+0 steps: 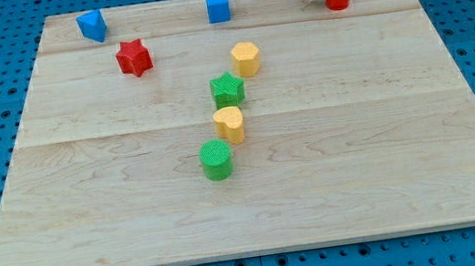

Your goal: Nudge the yellow hexagon a bit down

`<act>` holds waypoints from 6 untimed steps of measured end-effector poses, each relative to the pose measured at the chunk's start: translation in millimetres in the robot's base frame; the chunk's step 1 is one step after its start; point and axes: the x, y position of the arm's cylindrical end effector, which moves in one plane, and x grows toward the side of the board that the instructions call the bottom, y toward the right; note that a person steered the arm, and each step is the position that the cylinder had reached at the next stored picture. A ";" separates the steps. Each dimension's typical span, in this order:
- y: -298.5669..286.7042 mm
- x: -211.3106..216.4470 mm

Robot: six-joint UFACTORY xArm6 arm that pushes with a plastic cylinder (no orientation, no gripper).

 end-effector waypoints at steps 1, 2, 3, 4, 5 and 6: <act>0.0 0.0; 0.6 0.0; -7.1 1.5; -31.4 20.7; -63.9 37.6; -97.4 66.7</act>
